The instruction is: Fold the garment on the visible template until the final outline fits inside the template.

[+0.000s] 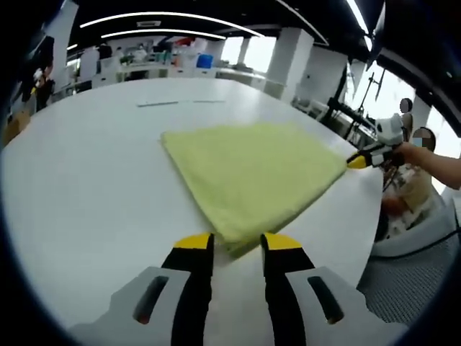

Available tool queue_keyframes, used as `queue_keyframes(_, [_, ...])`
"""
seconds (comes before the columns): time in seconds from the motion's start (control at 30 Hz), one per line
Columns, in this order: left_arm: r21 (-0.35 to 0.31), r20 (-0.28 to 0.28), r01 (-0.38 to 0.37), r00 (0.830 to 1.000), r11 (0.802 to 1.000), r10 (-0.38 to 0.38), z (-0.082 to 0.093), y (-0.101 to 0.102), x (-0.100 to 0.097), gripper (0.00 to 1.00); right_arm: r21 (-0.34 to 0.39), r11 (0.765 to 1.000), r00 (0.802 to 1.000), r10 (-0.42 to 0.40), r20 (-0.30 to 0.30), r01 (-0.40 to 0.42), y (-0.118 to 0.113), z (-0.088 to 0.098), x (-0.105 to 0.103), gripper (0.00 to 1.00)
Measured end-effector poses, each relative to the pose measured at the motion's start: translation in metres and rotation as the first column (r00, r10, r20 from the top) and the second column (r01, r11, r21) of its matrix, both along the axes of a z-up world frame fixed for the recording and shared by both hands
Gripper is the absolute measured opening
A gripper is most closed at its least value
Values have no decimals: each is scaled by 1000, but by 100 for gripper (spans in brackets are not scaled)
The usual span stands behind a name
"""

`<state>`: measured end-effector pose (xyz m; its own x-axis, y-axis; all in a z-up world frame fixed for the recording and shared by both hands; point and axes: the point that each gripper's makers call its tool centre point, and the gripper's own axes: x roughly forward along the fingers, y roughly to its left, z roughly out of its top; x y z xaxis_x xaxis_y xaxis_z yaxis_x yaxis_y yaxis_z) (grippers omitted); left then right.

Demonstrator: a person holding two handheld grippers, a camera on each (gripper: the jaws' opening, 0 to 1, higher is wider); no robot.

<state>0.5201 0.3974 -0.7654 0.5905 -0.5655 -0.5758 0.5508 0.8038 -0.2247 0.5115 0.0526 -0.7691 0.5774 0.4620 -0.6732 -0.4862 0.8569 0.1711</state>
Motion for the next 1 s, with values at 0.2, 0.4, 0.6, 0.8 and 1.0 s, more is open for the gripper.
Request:
queue_keyframes(0.2, [5, 53, 1, 999, 1000, -2, 16, 1, 3, 49, 43, 999, 999, 30, 26, -31, 10, 15, 0, 47])
queue_keyframes(0.4, [11, 102, 6, 995, 1000, -7, 34, 1, 3, 68, 47, 996, 996, 70, 51, -72, 20, 28, -2, 71])
queue_keyframes(0.6, [-10, 117, -7, 993, 1000, 8, 47, 2, -3, 81, 79, 991, 991, 101, 90, -108, 34, 51, -6, 90])
queue_keyframes(0.8, [-35, 128, -45, 991, 998, 49, 61, 9, -6, 98, 105, 988, 987, 99, 131, -113, 42, 71, -8, 99])
queue_keyframes(1.0, [-49, 131, -59, 989, 997, 65, 72, 16, -10, 99, 112, 986, 982, 105, 155, -124, 47, 83, -12, 99])
